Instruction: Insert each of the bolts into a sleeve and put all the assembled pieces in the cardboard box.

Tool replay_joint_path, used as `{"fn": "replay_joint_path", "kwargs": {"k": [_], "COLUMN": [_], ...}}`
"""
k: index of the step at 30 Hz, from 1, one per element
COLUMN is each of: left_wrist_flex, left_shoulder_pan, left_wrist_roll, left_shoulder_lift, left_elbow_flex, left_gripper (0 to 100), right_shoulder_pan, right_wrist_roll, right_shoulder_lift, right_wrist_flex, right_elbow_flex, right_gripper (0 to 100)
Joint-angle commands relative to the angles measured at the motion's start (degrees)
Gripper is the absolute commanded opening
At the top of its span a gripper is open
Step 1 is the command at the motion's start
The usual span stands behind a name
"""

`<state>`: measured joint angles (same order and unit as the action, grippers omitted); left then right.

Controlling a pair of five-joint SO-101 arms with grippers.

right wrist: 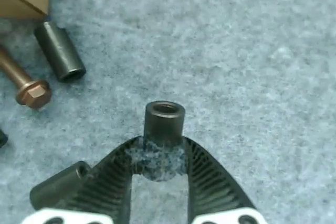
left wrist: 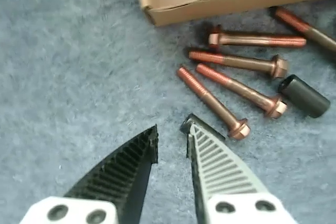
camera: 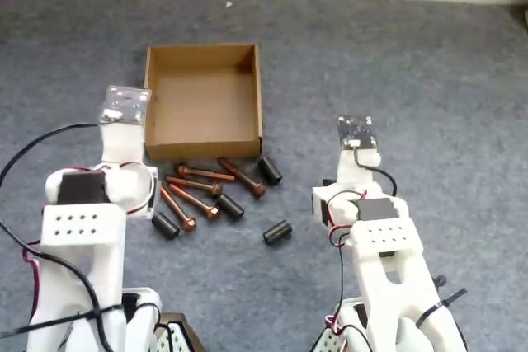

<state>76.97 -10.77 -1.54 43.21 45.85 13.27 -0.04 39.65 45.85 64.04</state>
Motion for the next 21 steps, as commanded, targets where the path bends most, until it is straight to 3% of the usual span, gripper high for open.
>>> {"fn": "replay_joint_path", "kwargs": {"k": [1,5,10,21], "left_wrist_flex": [0.3,0.0,0.3,-1.5], "left_shoulder_pan": [-4.2,-6.7,-6.0,8.5], "left_wrist_roll": [3.5,6.2,6.2,5.5], "left_shoulder_lift": [-1.5,-3.8,-8.8,-26.0], "left_elbow_flex": [-2.8,-3.5,-6.8,-8.1], "left_gripper": [16,25,25,25], "right_shoulder_pan": [-0.9,-0.9,-0.9,-1.1], "right_wrist_roll": [0.0,0.0,0.0,0.0], "right_shoulder_lift": [2.0,2.0,2.0,2.0], "right_wrist_flex": [-1.1,-1.1,-1.1,-2.2], "right_elbow_flex": [-0.6,-0.6,-0.6,-0.5], "right_gripper": [0.5,0.5,0.5,0.5]}}
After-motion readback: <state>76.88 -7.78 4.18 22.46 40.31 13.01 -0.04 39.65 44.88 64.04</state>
